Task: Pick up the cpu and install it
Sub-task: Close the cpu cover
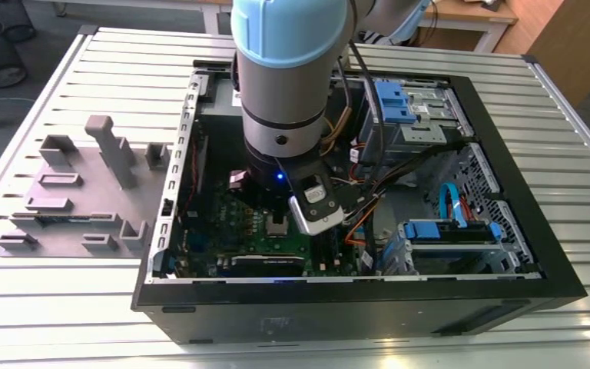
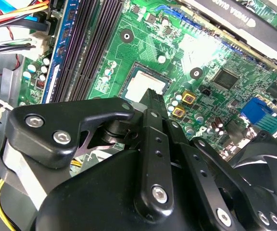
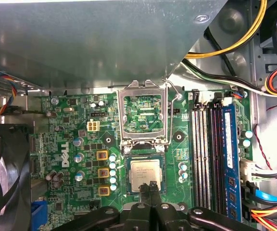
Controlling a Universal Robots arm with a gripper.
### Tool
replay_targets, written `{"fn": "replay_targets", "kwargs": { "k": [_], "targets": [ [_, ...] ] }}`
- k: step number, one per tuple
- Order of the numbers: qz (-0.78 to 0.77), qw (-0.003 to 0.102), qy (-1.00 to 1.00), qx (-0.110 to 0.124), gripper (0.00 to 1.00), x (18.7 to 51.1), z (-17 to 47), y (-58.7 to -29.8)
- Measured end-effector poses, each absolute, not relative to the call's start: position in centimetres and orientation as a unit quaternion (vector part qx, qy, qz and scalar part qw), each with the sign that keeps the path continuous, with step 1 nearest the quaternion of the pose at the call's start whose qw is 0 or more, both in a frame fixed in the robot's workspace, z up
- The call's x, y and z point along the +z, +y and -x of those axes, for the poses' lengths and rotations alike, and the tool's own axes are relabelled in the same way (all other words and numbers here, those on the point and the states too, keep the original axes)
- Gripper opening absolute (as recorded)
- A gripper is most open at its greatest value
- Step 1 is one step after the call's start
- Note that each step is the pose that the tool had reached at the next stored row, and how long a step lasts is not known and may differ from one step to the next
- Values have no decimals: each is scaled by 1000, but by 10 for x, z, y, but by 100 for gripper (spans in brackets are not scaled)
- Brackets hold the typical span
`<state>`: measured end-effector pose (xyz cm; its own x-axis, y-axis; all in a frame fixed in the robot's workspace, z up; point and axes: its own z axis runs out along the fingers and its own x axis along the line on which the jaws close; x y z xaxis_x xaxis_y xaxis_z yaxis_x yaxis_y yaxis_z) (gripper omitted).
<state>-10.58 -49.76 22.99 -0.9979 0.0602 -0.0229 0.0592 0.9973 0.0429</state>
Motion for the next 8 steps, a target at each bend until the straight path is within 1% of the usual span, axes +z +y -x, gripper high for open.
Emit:
{"fn": "replay_targets", "kwargs": {
  "k": [8],
  "targets": [
    [-29, 12, 999, 21, 11, 230, 106, -498]
  ]
}}
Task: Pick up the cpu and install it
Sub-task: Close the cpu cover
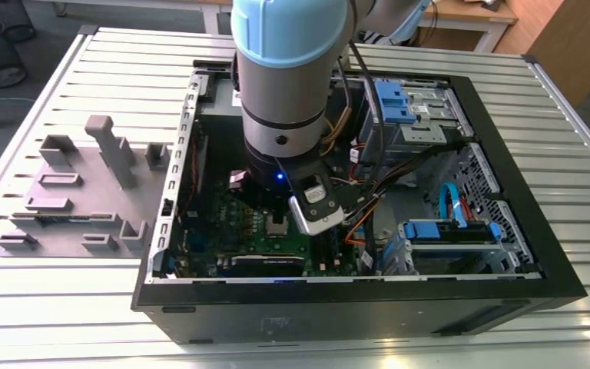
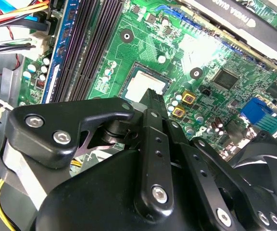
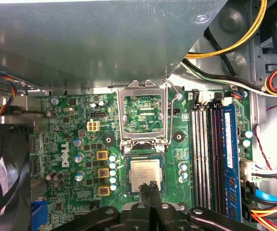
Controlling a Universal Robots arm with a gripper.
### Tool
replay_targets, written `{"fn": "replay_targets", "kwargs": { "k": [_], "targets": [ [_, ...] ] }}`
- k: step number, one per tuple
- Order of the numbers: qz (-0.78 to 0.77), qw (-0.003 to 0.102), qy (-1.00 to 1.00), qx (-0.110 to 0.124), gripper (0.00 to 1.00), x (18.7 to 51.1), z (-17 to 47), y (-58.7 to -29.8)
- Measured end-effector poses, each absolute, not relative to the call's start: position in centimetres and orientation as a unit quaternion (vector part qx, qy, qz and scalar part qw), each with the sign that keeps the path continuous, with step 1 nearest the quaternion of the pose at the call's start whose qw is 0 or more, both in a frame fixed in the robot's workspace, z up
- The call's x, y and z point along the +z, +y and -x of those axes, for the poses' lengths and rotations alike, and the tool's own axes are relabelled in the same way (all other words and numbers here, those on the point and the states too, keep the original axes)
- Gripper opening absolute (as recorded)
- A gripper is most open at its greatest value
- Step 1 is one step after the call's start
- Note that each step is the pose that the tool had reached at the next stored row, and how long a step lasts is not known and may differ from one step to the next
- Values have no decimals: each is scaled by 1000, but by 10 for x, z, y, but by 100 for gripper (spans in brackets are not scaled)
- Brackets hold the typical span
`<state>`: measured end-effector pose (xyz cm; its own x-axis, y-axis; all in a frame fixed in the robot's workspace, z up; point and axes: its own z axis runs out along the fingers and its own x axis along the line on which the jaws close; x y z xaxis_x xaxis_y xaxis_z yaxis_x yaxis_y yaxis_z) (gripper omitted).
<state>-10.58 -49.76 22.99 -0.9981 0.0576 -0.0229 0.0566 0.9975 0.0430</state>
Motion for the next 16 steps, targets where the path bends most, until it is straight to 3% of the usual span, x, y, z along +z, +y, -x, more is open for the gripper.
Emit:
{"fn": "replay_targets", "kwargs": {
  "k": [16],
  "targets": [
    [27, 11, 999, 27, 11, 230, 106, -498]
  ]
}}
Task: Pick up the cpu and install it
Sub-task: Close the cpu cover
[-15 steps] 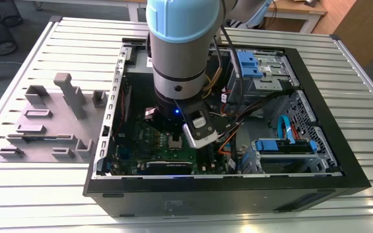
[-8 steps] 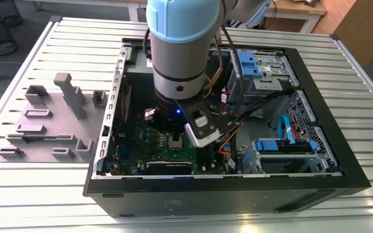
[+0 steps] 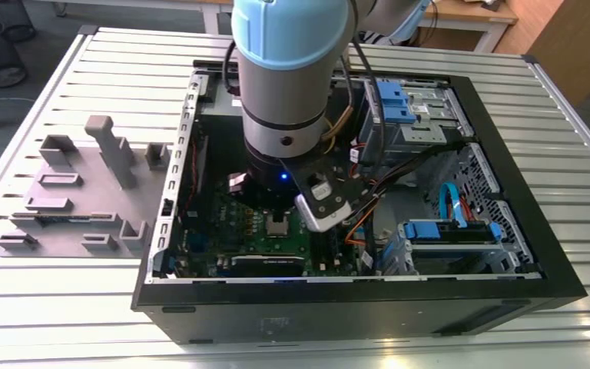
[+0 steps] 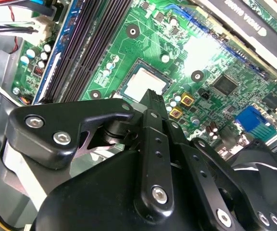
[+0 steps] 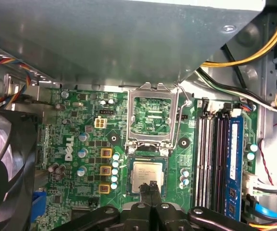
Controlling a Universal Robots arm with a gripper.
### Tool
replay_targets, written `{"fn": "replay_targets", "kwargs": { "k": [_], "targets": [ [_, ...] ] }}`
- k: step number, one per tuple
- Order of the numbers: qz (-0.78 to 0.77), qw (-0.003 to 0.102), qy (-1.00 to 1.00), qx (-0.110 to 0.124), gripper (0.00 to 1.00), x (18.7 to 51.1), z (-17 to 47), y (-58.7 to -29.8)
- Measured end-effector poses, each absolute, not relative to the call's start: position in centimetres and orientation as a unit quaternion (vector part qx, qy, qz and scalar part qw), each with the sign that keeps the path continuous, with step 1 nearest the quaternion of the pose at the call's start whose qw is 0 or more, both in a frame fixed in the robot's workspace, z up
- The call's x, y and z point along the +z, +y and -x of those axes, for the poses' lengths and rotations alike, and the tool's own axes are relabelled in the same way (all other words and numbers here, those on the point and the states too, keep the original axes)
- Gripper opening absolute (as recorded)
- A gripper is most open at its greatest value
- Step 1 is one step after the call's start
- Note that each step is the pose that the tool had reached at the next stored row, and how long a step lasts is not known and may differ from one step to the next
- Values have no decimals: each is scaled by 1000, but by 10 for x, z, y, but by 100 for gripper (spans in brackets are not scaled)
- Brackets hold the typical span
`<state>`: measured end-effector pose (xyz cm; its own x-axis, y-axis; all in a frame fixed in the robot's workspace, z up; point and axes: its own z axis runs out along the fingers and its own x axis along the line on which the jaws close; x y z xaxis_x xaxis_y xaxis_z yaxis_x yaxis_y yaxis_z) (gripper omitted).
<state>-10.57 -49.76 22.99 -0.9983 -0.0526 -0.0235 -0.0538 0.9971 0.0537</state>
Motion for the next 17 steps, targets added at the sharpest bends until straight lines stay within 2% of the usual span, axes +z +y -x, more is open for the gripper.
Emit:
{"fn": "replay_targets", "kwargs": {
  "k": [17],
  "targets": [
    [29, 11, 999, 27, 11, 235, 106, -498]
  ]
}}
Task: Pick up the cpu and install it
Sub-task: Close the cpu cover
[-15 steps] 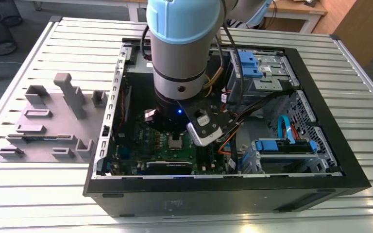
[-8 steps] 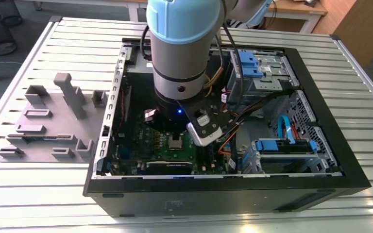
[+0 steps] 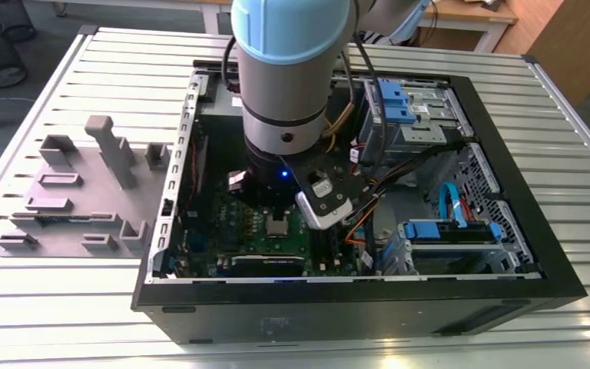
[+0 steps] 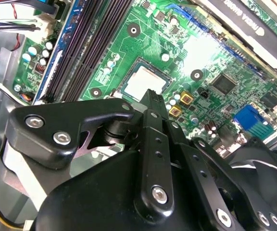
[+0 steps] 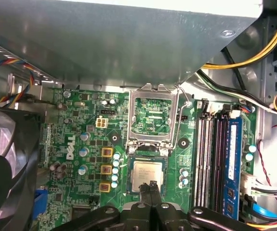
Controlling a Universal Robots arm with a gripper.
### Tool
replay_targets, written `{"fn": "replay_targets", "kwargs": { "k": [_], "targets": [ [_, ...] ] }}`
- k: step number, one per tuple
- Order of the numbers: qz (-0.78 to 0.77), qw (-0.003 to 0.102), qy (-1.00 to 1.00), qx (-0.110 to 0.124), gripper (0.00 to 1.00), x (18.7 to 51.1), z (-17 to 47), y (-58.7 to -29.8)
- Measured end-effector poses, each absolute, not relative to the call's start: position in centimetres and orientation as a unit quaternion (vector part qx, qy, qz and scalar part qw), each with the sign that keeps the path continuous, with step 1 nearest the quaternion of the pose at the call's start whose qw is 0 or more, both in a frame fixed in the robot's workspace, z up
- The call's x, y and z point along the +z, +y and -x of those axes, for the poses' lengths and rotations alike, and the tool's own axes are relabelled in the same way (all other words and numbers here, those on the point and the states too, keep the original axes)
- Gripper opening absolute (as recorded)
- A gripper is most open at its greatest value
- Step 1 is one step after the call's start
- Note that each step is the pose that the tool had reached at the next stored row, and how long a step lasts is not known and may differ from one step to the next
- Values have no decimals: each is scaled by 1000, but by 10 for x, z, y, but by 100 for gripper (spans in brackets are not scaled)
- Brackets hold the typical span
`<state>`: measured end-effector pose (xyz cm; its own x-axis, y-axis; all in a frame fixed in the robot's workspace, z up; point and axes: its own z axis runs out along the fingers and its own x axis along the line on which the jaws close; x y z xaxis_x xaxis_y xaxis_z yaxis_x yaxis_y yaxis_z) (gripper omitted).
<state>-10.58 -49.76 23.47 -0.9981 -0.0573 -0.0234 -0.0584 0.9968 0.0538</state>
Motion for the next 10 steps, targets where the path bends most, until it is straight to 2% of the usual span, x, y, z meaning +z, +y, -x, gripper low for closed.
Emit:
{"fn": "replay_targets", "kwargs": {
  "k": [10],
  "targets": [
    [29, 11, 999, 27, 11, 242, 106, -498]
  ]
}}
